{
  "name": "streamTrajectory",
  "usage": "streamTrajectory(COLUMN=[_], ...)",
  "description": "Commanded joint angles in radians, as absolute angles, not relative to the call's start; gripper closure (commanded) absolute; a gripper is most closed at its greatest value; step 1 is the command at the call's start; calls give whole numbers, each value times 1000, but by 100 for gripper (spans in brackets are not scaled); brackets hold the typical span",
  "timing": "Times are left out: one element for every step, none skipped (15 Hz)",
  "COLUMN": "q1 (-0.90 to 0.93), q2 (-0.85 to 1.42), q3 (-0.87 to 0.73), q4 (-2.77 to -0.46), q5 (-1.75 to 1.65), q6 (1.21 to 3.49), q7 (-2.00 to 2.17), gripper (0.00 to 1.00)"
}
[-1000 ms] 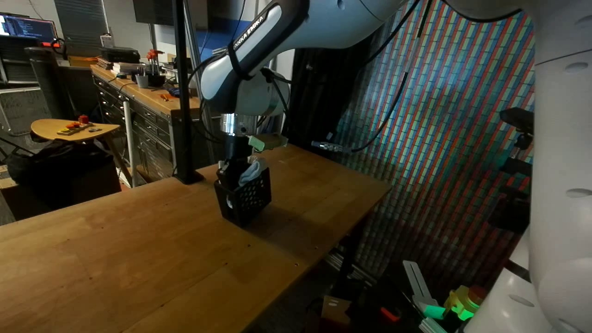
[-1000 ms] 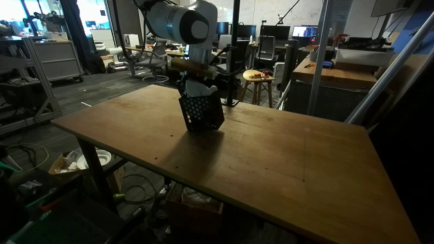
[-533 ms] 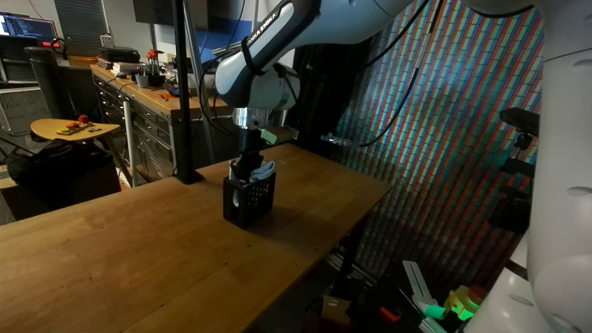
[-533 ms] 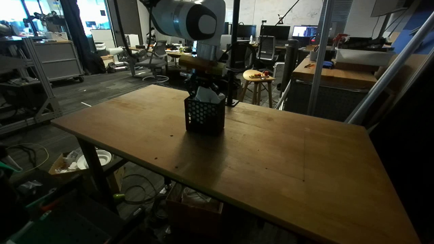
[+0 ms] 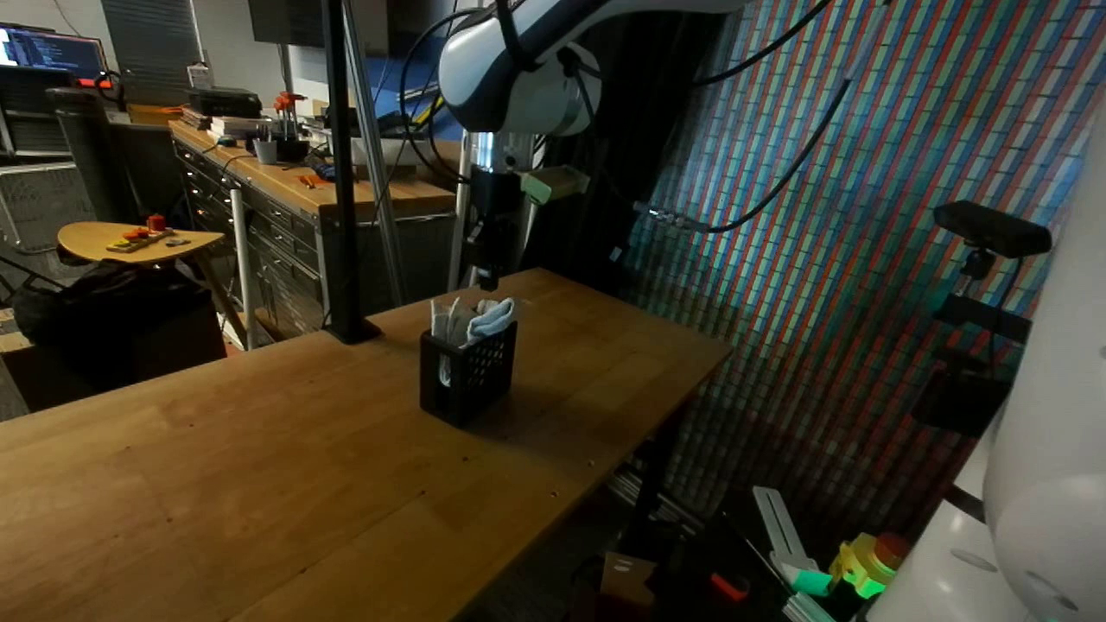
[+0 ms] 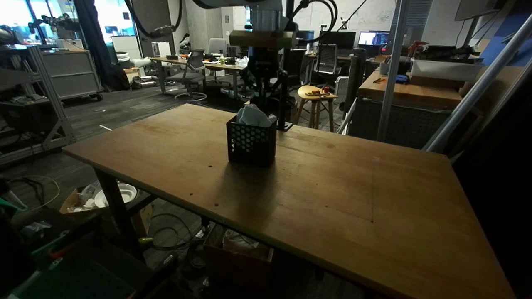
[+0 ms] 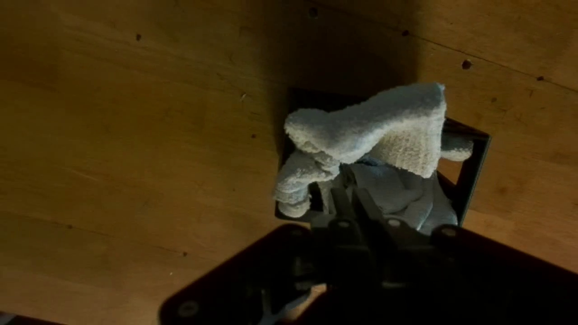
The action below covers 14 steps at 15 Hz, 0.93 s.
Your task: Put the white towel in the black box
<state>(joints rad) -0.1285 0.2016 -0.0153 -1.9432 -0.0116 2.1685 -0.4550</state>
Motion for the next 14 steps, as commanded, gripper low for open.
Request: streamTrajectory(q1=[-111, -108, -104, -103, -100, -98, -94, -91, -85, -81, -75, -70, -65, -61], q2=[112, 101, 93, 84, 78, 72, 62, 55, 50, 46, 38, 32, 22, 15], q3=[-45, -49, -48, -46, -43, -41, -38, -37, -35, -33, -32, -31, -30, -30], q4=[-1958, -1958, -1959, -1960, -1959, -1962, -1974, -1982, -2001, -2011, -2035, -2055, -2080, -2100], q5=[-62, -74, -75, -72, -65, -49, -32, -18, -4, 9, 23, 37, 51, 61], q6=[2070, 2042, 2016, 1999, 1989, 1990, 2009, 2024, 2044, 2053, 2071, 2089, 2111, 2134], q7=[-323, -283, -244, -212, -188, -173, -157, -143, -116, -99, -76, -53, -30, -13], gripper=[90, 90, 90, 91, 91, 92, 91, 91, 90, 91, 90, 91, 91, 92])
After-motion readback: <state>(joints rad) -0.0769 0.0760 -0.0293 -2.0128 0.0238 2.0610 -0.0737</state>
